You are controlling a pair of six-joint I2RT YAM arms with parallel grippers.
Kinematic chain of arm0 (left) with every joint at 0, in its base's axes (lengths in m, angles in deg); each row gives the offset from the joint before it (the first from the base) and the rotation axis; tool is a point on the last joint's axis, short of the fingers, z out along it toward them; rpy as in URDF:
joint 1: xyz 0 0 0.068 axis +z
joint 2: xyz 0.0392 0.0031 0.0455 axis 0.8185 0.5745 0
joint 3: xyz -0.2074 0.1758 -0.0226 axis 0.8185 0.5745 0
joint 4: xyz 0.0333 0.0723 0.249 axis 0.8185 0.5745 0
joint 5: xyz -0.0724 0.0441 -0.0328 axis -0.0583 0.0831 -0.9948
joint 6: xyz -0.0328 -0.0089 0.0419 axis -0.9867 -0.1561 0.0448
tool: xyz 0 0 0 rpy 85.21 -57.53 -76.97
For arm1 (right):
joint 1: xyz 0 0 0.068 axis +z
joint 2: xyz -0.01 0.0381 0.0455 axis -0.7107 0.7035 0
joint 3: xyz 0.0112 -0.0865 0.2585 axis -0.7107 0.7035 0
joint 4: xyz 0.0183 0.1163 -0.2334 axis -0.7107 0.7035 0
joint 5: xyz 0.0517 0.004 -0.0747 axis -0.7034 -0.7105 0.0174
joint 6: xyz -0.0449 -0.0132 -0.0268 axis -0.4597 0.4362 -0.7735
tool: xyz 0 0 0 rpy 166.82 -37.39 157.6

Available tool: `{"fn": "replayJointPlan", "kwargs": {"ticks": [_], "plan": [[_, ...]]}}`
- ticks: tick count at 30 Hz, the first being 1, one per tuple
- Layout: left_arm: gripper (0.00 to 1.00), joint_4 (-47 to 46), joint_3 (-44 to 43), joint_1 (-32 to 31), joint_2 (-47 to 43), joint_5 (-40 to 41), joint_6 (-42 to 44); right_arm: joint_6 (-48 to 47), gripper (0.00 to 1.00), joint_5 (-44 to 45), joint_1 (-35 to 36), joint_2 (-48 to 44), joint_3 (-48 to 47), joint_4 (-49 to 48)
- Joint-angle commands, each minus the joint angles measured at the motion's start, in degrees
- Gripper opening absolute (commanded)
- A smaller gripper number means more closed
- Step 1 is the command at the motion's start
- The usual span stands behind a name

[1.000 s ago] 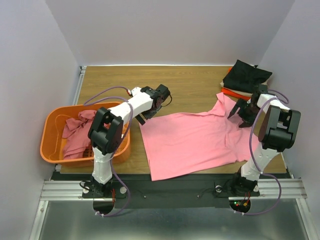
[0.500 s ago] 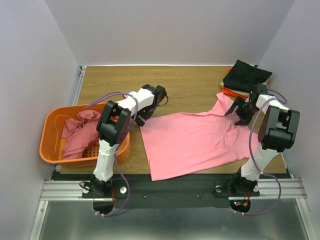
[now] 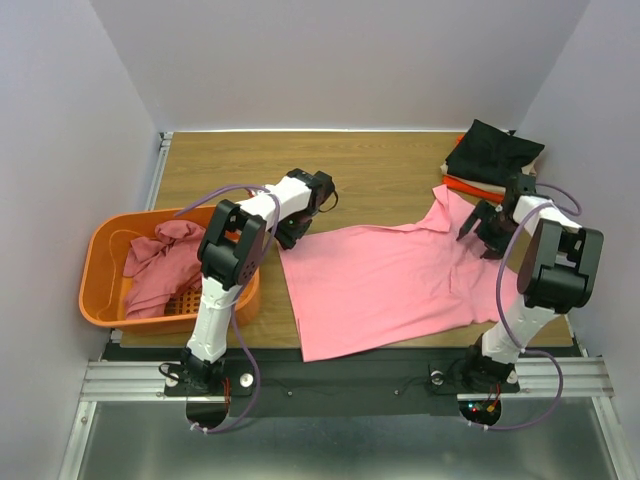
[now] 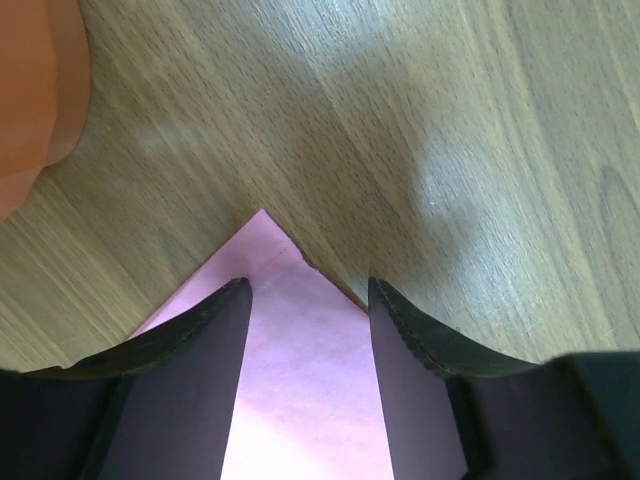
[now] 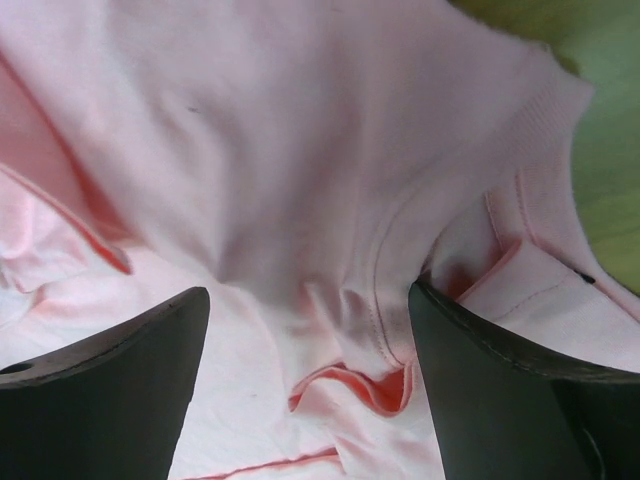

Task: Fold and stack the t-shirts
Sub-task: Fold the tshirt

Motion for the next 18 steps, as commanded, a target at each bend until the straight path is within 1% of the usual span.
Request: {"fn": "replayJointPlan", "kwargs": {"ticks": [1,5,6,9,10,12,13,15,16,18], "plan": [[0.57,3.4,-1.0,0.4,0.1,0.3,0.1,0.7,0.88,6.1,-2.9,-3.6,3.2,-0.6],[0.48,2.6,0.5,0.4,-0.2,-0.4,1.5,1.3,0.89,6.8,-6.5,-5.2,6.0,-1.2],[0.44,2.4,0.5,0.4,-0.2,-0.7,2.0,1.2,0.89,7.0,-6.8,-5.8,6.5,-1.2],[0.39,1.2,1.0,0.4,-0.6,-1.0,2.8,1.2,0.89,7.4,-7.3,-7.0,6.8,-1.2],[0.35,1.1,1.1,0.4,-0.6,-1.0,3.2,1.1,0.89,7.5,-7.3,-7.8,6.6,-1.2],[0.29,1.0,0.9,0.4,-0.6,-0.9,3.7,0.9,0.89,7.5,-7.3,-8.6,5.0,-0.8],[0.23,0.8,0.9,0.4,-0.6,-1.0,4.0,0.8,0.89,7.5,-7.2,-9.0,4.4,-0.6],[0.18,0.4,1.2,0.4,-0.9,-0.9,4.7,0.3,0.89,7.4,-7.3,-9.8,3.0,0.3],[0.12,0.1,1.2,0.4,-1.0,-1.0,5.1,0.1,0.89,7.1,-7.2,-10.0,1.3,0.6],[0.06,-0.8,1.4,0.4,-1.2,-1.2,6.6,-0.3,0.88,6.5,-7.2,-10.7,-0.4,1.5]]}}
